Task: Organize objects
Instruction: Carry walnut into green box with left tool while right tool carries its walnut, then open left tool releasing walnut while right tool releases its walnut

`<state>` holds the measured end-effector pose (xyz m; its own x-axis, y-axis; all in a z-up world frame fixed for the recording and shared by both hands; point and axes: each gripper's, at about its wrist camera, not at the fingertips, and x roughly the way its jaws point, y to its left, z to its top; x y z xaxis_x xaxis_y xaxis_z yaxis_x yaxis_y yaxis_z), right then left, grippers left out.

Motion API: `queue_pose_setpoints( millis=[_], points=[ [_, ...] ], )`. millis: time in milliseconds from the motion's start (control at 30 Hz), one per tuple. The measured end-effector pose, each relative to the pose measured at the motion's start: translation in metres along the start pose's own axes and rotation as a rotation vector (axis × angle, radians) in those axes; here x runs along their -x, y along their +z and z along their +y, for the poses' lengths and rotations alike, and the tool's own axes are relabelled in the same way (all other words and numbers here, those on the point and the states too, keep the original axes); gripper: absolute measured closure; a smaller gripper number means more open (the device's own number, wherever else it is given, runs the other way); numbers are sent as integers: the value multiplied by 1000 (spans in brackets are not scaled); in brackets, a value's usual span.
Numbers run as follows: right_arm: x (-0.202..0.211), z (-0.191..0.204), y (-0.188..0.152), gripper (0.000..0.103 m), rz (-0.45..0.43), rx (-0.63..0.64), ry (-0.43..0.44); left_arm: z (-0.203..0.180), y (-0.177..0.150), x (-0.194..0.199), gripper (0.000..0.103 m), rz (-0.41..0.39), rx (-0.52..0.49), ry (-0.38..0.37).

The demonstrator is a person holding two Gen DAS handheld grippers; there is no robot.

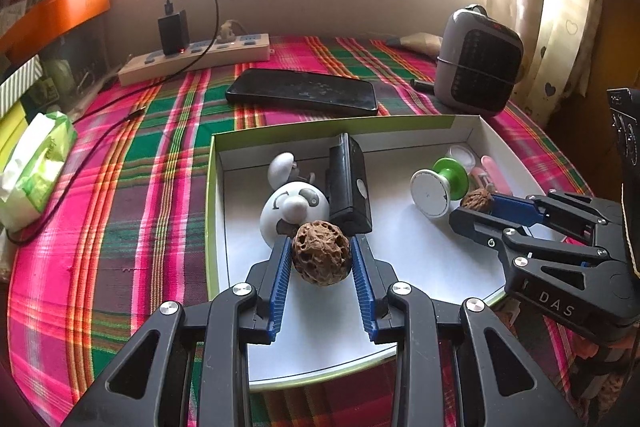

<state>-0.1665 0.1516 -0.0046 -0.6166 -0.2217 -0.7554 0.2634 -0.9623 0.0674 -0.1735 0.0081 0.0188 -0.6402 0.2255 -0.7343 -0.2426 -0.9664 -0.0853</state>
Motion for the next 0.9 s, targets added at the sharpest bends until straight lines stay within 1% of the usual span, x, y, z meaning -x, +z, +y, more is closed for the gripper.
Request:
queue_pose_setpoints(
  millis=[433,567,767,900],
  points=[
    [0,2,0,72,3,13,-18,0,0,-1,74,3,-2,5],
    [1,3,0,66,-2,11,-17,1,0,-1,74,3,-3,6],
    [4,3,0,60,-9,11,-16,2,0,0,72,2,1,8],
    [7,5,-1,59,-13,15,-14,2,-1,2,71,2,4,3]
  ],
)
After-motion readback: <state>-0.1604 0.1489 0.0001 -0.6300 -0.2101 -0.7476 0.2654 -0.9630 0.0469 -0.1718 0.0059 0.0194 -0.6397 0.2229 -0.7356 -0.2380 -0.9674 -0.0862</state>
